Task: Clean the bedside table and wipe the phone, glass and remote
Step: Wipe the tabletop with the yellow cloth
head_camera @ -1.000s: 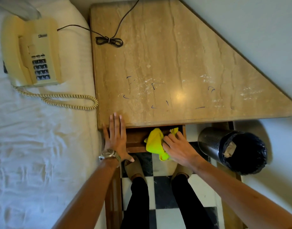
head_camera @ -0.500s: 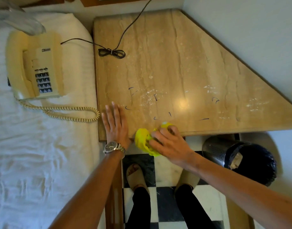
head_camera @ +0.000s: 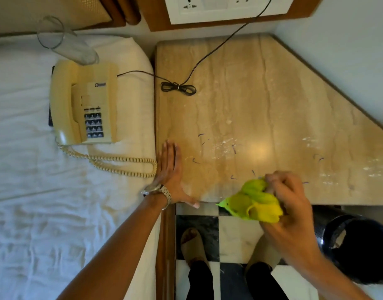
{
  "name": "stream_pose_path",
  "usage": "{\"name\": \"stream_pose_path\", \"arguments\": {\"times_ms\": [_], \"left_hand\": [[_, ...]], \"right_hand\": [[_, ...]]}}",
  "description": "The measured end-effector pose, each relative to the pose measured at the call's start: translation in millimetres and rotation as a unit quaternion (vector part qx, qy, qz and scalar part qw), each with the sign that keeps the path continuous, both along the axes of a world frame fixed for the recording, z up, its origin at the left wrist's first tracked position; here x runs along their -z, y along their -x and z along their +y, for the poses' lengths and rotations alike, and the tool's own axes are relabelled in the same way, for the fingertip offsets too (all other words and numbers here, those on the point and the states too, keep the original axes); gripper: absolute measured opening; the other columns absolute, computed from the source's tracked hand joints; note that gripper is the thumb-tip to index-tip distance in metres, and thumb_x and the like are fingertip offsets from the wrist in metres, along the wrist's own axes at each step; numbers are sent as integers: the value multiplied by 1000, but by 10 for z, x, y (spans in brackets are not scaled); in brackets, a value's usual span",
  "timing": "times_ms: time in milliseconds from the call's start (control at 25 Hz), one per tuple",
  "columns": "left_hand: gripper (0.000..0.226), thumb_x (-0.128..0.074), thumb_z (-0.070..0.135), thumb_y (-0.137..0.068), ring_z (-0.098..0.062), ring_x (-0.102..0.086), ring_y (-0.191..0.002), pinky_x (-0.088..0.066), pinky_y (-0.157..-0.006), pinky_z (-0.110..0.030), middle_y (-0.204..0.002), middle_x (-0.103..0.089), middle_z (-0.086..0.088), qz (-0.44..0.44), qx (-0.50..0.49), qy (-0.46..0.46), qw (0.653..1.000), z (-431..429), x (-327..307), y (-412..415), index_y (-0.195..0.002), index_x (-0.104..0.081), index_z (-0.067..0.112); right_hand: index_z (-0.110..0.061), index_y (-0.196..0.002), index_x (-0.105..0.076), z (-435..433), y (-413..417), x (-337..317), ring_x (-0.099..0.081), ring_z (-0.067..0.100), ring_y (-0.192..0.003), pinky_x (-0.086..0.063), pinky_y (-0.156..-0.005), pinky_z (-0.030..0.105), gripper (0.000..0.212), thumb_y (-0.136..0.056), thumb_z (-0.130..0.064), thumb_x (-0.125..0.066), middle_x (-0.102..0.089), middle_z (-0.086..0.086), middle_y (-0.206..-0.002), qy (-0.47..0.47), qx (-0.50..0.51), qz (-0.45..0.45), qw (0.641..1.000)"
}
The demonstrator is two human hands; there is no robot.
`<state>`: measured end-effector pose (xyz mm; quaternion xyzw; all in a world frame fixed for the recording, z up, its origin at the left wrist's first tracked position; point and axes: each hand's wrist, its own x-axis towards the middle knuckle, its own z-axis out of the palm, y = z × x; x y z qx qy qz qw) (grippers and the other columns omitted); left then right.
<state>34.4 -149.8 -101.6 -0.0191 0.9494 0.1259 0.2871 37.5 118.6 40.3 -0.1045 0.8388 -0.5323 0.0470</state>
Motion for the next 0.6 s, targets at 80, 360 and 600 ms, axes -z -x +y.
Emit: {"name": "stream_pose_path", "arguments": {"times_ms": [80, 360, 600], "left_hand": [[191, -56, 102, -14, -39, 33, -149, 12, -123, -55, -157, 43, -20, -5, 5, 19, 1000, 109, -40, 77, -152, 32, 4], [191, -70, 94, -19, -39, 36, -147, 19, -122, -53, -153, 48, -18, -67, 30, 44, 996, 290, 101, -223, -150, 34, 3], [193, -78, 88, -18, -38, 36, -147, 22, -119, -50, -152, 50, -15, -56, 3, 46, 997, 28, -27, -7, -141, 48, 8]], "right_hand": [[-8, -95, -54, 84, 255, 60, -55, 24, -88, -48, -68, 38, 30, -75, 10, -67, -53, 2, -97, 1, 39, -102, 994], [-31, -86, -72, -152, -1125, 638, -71, 11, -88, -59, -83, 37, 17, -80, -21, -59, -74, -11, -87, 41, -221, -439, 870], [-68, -135, -28, 363, -2103, 1229, -46, 1, -61, -34, -56, 19, 53, -87, -80, -47, -42, -14, -72, 142, -51, -469, 870]]}}
